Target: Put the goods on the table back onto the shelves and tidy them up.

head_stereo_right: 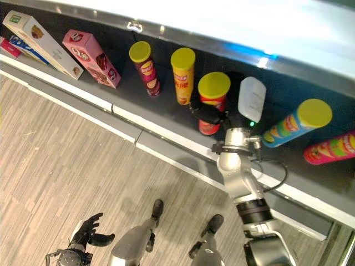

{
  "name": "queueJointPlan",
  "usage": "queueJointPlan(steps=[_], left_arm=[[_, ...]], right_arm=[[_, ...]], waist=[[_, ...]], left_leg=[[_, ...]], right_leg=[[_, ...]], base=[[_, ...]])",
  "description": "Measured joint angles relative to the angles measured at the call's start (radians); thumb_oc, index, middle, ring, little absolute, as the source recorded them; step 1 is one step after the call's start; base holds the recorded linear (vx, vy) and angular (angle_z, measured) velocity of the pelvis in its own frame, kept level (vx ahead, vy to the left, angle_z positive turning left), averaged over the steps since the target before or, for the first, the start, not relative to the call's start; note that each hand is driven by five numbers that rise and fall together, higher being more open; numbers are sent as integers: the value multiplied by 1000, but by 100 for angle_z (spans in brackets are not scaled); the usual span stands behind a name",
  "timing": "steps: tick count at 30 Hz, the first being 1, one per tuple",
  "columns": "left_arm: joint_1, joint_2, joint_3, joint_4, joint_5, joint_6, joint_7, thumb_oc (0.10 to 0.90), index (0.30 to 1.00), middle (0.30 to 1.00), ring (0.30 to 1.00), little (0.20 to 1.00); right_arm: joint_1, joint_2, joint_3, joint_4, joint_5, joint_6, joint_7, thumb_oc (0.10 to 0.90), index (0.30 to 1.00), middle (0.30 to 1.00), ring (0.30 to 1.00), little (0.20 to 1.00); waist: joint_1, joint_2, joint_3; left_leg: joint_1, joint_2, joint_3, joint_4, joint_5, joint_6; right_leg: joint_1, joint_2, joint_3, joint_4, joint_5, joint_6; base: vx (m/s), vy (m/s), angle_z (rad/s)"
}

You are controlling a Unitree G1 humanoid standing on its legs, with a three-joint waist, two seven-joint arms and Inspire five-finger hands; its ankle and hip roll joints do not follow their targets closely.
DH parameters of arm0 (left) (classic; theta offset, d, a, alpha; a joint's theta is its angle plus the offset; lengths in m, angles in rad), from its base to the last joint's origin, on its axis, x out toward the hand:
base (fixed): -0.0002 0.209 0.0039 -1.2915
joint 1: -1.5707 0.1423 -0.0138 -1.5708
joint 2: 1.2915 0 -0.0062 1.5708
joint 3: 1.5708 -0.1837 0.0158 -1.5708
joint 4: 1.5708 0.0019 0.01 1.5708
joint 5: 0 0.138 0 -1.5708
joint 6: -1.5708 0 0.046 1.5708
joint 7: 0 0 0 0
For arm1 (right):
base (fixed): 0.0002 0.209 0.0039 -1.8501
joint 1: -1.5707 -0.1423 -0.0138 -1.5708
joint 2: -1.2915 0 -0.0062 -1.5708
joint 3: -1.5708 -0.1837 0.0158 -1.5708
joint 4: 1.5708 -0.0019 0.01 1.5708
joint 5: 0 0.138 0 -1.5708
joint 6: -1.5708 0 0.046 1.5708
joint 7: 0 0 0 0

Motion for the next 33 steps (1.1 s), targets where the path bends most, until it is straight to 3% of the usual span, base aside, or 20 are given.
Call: queueJointPlan(steps=[8, 9, 10, 11, 15, 19, 33], left_arm=[[-88, 3, -66, -60, -1, -38, 5, 800, 900, 900, 900, 900], [-101, 3, -65, -58, -1, -38, 6, 800, 900, 900, 900, 900], [-97, 3, -68, -60, -1, -44, 17, 800, 900, 900, 900, 900], [-78, 2, -77, -57, -1, -48, 22, 800, 900, 900, 900, 900], [-110, 5, -74, -61, -1, -48, 31, 800, 900, 900, 900, 900], [-108, 6, -75, -58, -1, -47, 42, 800, 900, 900, 900, 900], [-107, 5, -76, -60, -1, -48, 42, 800, 900, 900, 900, 900]], right_arm=[[-108, -31, -63, 71, 2, 29, -101, 400, 300, 300, 300, 300], [-109, -31, -75, 71, 3, 37, -128, 400, 300, 300, 300, 300], [-109, -29, -74, 72, 3, 38, -138, 400, 300, 300, 300, 300], [-118, -29, -66, 72, 3, 37, -150, 400, 300, 300, 300, 300], [-117, -29, -80, 72, 4, 41, -176, 400, 300, 300, 300, 300], [-117, -22, -59, 72, 4, 41, -176, 400, 300, 300, 300, 300], [-91, -17, -52, 77, 5, 43, -177, 400, 300, 300, 300, 300]], waist=[[0, 33, 58], [-5, 20, 68], [-2, 14, 72], [-6, 48, 64], [-17, 33, 75], [-11, 33, 75], [-56, 32, 75]], left_leg=[[-79, -26, 11, 47, -1, 0], [-154, -55, 21, 171, -6, -3], [-161, -61, 41, 137, -22, 18], [-96, -17, 60, -36, 75, 40], [-106, -56, 50, -36, 74, 44], [-104, -48, 52, -36, 74, 45], [-96, -34, 60, -36, 80, 44]], right_leg=[[-52, -25, 0, 0, 3, 2], [-52, -57, 4, 1, 13, -7], [-52, -65, 18, 1, 15, -8], [-56, -35, 27, 0, 9, 4], [-56, -73, 24, 0, 24, 25], [-56, -65, 24, 0, 25, 27], [-54, -51, 28, 0, 25, 27]], base=[[-35, 21, 5], [-23, 30, 19], [-16, 15, -4], [-8, -5, -24], [-6, -4, 8], [-4, -6, -3], [-4, -2, -2]])
